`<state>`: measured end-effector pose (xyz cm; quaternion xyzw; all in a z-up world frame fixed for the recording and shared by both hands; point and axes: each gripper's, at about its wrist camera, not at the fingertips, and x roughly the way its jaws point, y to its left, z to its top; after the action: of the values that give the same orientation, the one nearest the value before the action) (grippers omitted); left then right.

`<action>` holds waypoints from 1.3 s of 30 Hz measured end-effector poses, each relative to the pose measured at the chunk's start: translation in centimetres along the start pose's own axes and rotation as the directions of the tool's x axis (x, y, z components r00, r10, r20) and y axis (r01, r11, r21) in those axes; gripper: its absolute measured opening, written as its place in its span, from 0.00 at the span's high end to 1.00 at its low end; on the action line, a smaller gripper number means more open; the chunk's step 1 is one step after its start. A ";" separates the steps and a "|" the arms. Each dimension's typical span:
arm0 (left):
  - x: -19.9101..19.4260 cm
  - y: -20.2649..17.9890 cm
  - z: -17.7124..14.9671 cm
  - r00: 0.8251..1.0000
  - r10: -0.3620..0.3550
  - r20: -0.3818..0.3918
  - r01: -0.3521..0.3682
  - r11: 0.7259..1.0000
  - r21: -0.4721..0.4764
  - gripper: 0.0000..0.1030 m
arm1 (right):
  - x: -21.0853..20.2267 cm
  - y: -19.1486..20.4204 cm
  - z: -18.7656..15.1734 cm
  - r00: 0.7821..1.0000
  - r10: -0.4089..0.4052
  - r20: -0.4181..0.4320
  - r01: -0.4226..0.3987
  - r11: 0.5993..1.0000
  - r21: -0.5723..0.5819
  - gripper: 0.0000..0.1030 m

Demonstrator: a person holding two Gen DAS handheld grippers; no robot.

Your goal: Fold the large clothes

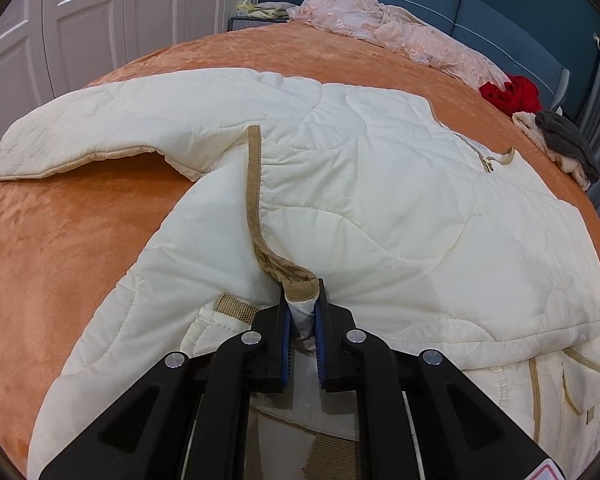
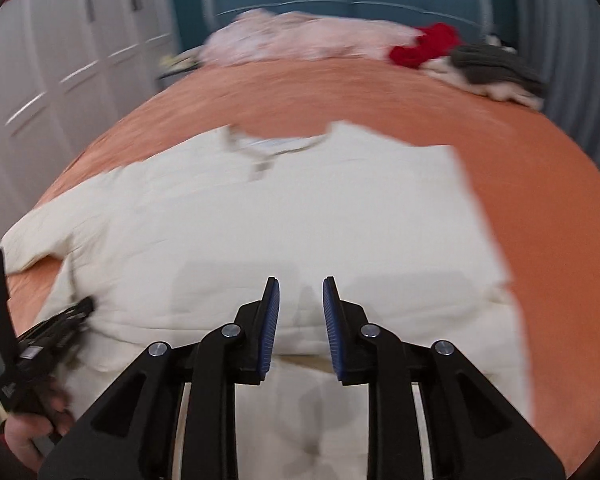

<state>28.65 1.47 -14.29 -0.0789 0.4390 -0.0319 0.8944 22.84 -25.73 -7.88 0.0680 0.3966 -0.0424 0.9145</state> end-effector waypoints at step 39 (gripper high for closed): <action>-2.7 37.9 8.3 0.994 0.061 0.095 0.036 0.627 -0.778 0.50 | -5.4 4.8 -8.6 0.993 -0.014 -0.116 0.021 0.998 0.052 0.60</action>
<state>33.11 40.07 -13.63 -0.4563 0.3592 0.1714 0.7959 13.63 -19.49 -9.31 0.0914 0.4484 -0.0570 0.8873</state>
